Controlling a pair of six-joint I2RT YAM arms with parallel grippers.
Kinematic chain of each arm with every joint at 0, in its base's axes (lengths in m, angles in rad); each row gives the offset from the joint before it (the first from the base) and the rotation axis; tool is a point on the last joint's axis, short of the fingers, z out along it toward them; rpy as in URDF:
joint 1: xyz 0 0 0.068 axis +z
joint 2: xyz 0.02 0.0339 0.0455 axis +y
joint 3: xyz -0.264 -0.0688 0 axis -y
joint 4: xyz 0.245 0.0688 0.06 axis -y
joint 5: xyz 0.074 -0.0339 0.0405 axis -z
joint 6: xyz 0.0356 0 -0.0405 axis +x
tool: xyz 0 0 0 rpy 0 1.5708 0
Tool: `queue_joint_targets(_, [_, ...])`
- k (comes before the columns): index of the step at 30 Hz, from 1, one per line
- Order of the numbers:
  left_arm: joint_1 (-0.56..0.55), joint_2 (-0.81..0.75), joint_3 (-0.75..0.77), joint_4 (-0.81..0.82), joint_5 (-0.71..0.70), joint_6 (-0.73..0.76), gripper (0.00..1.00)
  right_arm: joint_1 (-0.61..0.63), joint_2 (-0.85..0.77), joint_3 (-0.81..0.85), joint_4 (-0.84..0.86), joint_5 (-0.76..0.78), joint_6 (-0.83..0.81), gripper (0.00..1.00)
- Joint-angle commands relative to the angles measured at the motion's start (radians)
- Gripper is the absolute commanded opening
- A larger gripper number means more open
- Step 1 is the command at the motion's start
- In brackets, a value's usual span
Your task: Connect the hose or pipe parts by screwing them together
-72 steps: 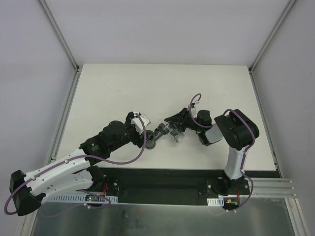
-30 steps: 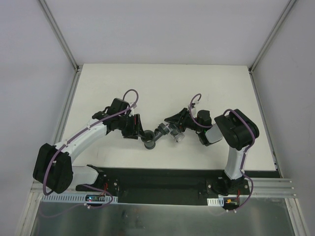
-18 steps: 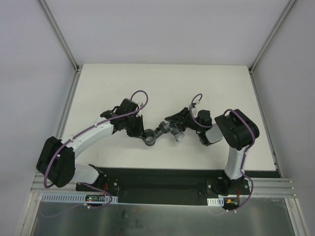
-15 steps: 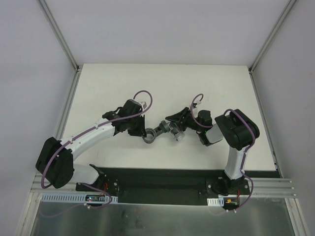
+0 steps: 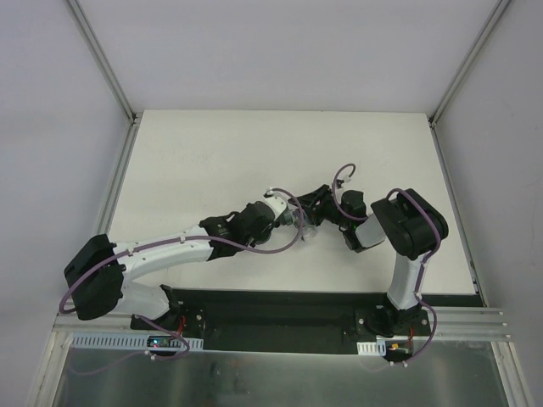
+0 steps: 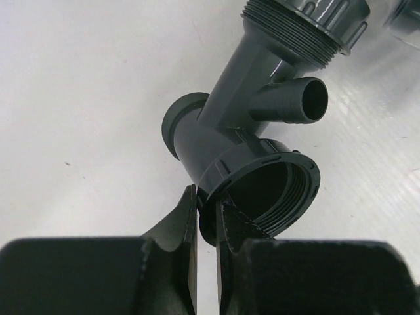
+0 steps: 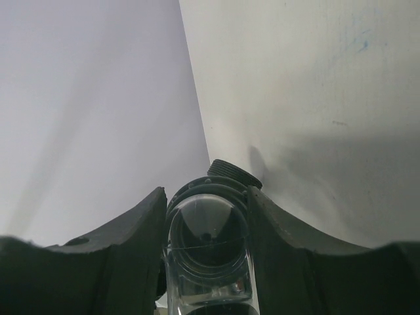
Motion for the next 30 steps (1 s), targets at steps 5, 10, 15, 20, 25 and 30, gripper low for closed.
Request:
queue_joint_targets(5, [-0.107,0.07,-0.094,0.264,-0.145,0.179,0.08,0.018,-0.047,0.013,0.263,-0.043,0.072,0.01])
queue_joint_targets(10, [-0.114,0.042,-0.137,0.309,-0.151,0.139,0.42,0.015,-0.052,-0.001,0.264,-0.051,0.065,0.01])
queue_joint_targets(15, [-0.114,-0.027,-0.175,0.292,-0.128,0.018,0.6,0.011,-0.04,-0.007,0.263,-0.06,0.046,0.01])
queue_joint_targets(20, [-0.104,-0.215,-0.218,0.181,-0.044,-0.148,0.75,0.007,-0.026,-0.016,0.263,-0.074,0.02,0.01])
queue_joint_targets(25, [-0.007,-0.395,-0.29,0.105,0.169,-0.343,0.78,0.009,-0.009,-0.021,0.263,-0.085,-0.01,0.01])
queue_joint_targets(30, [0.307,-0.516,-0.365,0.081,0.525,-0.594,0.8,0.009,-0.018,-0.038,0.264,-0.077,-0.049,0.01])
